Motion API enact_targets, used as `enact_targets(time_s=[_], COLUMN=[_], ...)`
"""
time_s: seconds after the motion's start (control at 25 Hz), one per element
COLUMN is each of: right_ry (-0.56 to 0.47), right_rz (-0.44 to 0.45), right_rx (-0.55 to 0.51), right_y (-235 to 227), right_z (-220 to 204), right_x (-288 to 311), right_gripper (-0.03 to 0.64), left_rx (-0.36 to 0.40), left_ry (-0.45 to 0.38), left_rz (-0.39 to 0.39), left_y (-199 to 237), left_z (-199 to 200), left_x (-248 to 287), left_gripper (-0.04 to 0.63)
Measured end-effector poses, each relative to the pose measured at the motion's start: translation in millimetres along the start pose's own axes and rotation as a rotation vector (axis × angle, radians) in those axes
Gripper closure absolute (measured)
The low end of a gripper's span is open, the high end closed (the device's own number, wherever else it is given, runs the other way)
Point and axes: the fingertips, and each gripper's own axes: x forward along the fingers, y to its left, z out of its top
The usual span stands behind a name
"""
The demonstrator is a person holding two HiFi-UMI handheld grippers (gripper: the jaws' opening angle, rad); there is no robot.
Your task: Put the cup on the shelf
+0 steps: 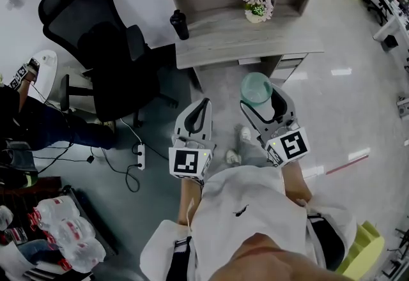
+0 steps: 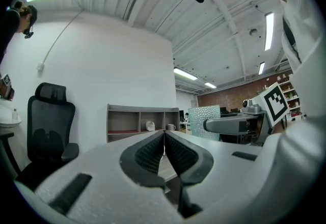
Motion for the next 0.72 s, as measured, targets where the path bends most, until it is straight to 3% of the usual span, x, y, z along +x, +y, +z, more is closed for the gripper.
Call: enact_targets(time_s=[0.72], right_ry=[0.004], right_rz=[0.050], right_rx=[0.019], right_y=[-43], right_z=[-9], right_x=[73], right_gripper=[0.270], left_rx=[-0.006], left_ry=[0.022], left_rz=[0.044], left_y=[43], left_z=[-10], left_x=[63], left_gripper=[0.568])
